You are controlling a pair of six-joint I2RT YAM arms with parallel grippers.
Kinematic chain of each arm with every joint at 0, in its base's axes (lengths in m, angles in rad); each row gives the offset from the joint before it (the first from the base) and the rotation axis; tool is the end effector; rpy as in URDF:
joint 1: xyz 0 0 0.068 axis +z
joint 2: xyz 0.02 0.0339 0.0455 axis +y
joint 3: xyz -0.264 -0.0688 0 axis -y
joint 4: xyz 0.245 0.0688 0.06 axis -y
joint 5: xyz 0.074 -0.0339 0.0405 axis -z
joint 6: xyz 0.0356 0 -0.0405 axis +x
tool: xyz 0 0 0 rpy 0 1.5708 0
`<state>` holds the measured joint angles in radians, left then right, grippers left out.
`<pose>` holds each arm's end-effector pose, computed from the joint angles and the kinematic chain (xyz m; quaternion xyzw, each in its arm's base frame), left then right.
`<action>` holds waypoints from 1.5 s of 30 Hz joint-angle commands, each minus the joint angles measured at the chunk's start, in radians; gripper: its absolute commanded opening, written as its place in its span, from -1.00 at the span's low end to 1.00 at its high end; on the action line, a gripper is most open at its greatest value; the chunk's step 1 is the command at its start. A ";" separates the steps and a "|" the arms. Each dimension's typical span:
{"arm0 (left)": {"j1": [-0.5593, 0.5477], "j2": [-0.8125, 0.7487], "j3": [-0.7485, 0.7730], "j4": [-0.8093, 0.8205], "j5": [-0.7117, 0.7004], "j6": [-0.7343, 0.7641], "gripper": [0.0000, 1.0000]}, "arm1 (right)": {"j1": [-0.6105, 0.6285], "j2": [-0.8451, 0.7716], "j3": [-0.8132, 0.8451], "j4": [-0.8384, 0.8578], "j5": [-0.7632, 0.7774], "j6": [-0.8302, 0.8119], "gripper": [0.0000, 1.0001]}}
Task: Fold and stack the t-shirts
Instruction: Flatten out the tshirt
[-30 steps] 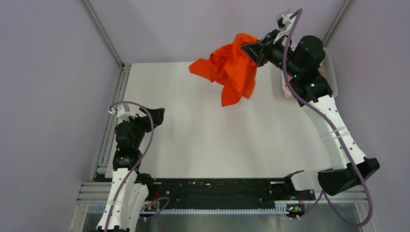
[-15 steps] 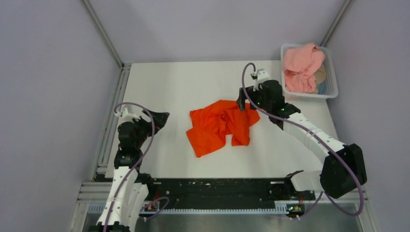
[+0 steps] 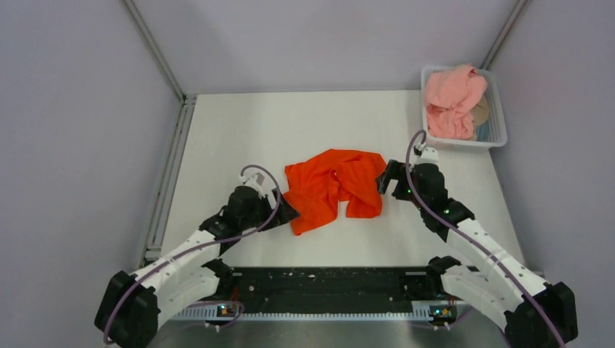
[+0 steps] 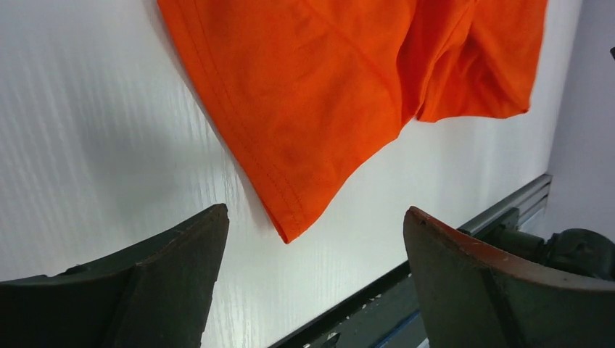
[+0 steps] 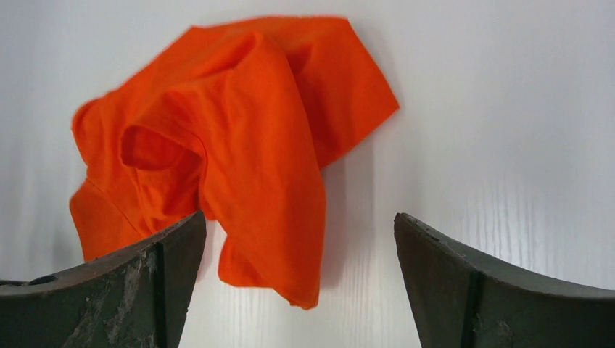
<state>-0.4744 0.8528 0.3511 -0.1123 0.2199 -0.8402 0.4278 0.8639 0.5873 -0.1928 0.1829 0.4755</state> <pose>0.1556 -0.0886 0.1845 -0.1108 0.8768 -0.3567 0.3027 0.1827 0.0762 0.2557 0.0680 0.8472 0.1574 0.5028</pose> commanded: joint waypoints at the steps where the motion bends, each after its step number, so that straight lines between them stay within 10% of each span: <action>1: -0.152 0.120 0.011 0.036 -0.134 -0.022 0.79 | 0.002 -0.023 -0.079 -0.003 -0.086 0.103 0.96; 14: -0.263 0.369 0.159 0.003 -0.250 -0.022 -0.61 | 0.001 0.001 -0.178 0.041 -0.102 0.135 0.87; 22: -0.272 0.299 0.172 -0.068 -0.283 -0.011 -1.00 | 0.003 0.070 -0.176 0.088 -0.154 0.107 0.78; 31: -0.277 0.242 0.199 -0.103 -0.281 0.012 -1.00 | 0.127 0.219 -0.151 0.186 -0.087 0.068 0.57; 34: -0.277 0.221 0.200 -0.105 -0.297 0.014 -1.00 | 0.140 0.273 -0.155 0.231 -0.060 0.075 0.29; 40: -0.277 0.153 0.218 -0.113 -0.396 0.025 -1.00 | 0.141 0.306 -0.158 0.276 -0.063 0.066 -1.00; 45: -0.277 0.043 0.295 -0.190 -0.531 0.045 -1.00 | 0.141 0.159 -0.079 0.117 0.023 0.028 -1.00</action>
<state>-0.7479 0.9890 0.5510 -0.2710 -0.1715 -0.8246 0.5568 1.1503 0.4156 -0.0116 0.1257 0.5426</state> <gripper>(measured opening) 0.019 0.014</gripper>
